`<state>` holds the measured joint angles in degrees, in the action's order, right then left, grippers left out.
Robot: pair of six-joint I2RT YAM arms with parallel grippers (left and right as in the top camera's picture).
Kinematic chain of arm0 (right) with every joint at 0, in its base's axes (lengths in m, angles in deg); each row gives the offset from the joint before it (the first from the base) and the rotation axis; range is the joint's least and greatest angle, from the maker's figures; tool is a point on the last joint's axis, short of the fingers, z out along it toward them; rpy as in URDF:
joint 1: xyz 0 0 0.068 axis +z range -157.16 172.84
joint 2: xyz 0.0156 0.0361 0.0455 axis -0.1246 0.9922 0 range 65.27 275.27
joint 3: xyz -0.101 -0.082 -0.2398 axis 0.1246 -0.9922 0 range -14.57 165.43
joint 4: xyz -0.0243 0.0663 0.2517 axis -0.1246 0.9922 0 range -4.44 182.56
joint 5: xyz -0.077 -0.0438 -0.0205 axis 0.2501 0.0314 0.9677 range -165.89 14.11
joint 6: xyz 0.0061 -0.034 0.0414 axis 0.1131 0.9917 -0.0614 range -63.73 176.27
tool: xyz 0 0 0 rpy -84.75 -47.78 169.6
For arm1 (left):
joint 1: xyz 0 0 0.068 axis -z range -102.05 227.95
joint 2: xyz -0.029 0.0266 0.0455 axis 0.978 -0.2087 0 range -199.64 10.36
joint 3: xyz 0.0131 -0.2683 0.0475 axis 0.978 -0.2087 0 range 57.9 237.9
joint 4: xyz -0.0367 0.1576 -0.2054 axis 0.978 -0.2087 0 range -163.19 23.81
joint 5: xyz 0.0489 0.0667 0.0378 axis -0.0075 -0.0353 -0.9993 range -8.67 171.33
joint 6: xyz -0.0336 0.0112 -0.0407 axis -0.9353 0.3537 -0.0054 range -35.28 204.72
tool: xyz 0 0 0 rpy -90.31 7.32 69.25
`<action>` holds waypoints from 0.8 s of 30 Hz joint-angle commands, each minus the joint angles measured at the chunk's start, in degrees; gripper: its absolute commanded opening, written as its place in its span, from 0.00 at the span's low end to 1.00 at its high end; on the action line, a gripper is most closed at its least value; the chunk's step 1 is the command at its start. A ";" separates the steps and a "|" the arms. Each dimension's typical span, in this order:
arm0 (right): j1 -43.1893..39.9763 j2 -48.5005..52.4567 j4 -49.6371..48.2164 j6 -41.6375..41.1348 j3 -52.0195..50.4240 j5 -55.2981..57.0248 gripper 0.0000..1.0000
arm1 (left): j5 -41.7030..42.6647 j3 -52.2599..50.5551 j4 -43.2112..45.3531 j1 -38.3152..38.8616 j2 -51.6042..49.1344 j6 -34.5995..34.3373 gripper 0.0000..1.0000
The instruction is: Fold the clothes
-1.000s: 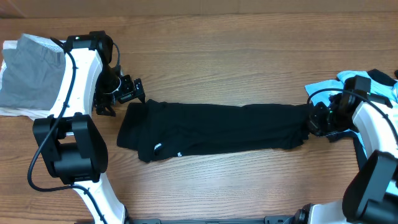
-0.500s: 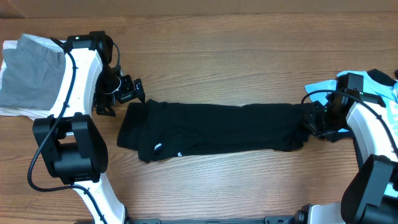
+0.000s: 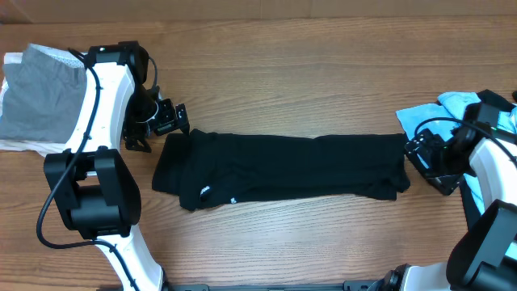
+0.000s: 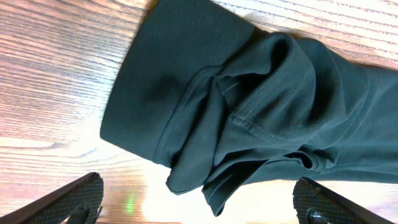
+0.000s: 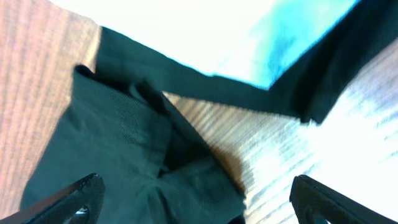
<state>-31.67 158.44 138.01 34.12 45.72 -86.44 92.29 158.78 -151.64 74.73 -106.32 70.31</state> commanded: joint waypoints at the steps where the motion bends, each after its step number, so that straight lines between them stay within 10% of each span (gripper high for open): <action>1: -2.14 0.94 -1.22 5.77 -0.35 -7.04 1.00 | 0.50 1.29 0.24 0.35 0.13 1.36 1.00; 24: -1.07 13.70 -0.17 16.44 -3.58 -23.39 0.93 | 0.55 1.29 1.79 0.35 0.13 1.36 1.00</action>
<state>-35.78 170.13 138.56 49.42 45.02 -107.71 92.31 158.78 -150.57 74.86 -106.32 70.31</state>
